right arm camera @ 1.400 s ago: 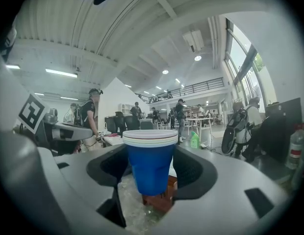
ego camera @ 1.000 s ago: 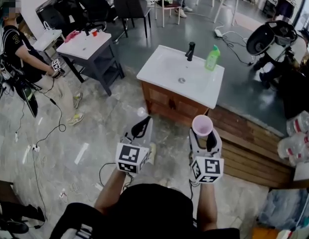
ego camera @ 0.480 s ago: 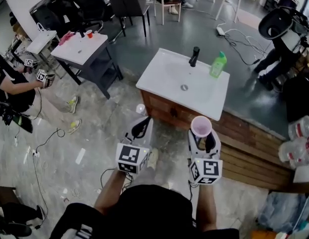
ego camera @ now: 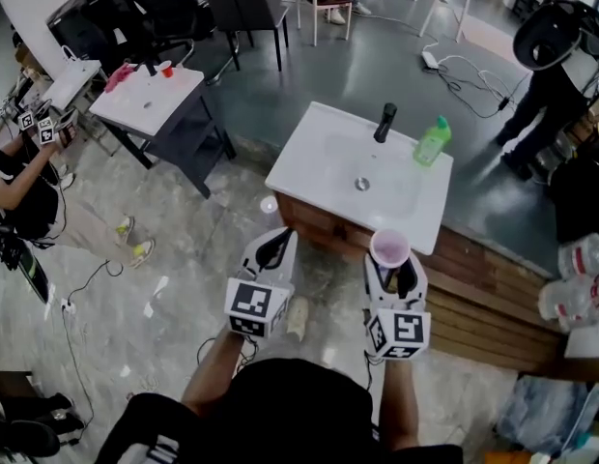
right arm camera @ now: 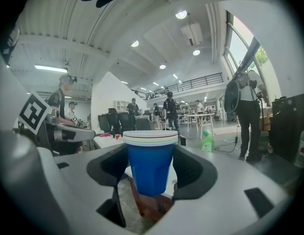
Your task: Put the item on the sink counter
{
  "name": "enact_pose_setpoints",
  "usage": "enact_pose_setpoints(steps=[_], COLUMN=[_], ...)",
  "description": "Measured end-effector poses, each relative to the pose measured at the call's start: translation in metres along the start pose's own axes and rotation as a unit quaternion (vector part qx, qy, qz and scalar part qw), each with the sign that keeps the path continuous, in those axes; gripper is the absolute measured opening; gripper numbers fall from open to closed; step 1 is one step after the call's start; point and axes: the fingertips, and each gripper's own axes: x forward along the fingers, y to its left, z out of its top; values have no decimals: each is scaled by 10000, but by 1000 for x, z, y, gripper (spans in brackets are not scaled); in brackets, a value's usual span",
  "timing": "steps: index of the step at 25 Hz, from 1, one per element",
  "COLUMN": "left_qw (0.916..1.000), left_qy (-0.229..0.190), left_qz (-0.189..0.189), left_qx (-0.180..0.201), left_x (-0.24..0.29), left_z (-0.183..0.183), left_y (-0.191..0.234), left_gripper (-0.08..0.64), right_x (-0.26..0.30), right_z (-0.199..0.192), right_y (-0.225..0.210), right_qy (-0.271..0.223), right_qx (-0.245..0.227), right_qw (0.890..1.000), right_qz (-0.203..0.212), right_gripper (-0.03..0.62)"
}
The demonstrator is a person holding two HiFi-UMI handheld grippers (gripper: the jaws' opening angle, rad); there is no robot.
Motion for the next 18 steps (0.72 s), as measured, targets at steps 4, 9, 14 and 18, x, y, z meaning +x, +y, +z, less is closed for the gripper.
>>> enact_pose_setpoints(steps=[4, 9, 14, 18], left_qw=[10000, 9999, 9999, 9998], left_qy=[15, 44, 53, 76], left_qz=[-39, -89, -155, -185], left_qx=[-45, -56, -55, -56], left_x=[17, 36, 54, 67], left_z=[5, 7, 9, 9], left_y=[18, 41, 61, 78], left_gripper=[2, 2, 2, 2], right_x=[24, 52, 79, 99], right_z=[3, 5, 6, 8], right_y=[2, 6, 10, 12], right_qy=[16, 57, 64, 47], right_qx=[8, 25, 26, 31], right_qw=[10000, 10000, 9999, 9999], right_qz=[-20, -57, -107, -140], right_gripper=[285, 285, 285, 285])
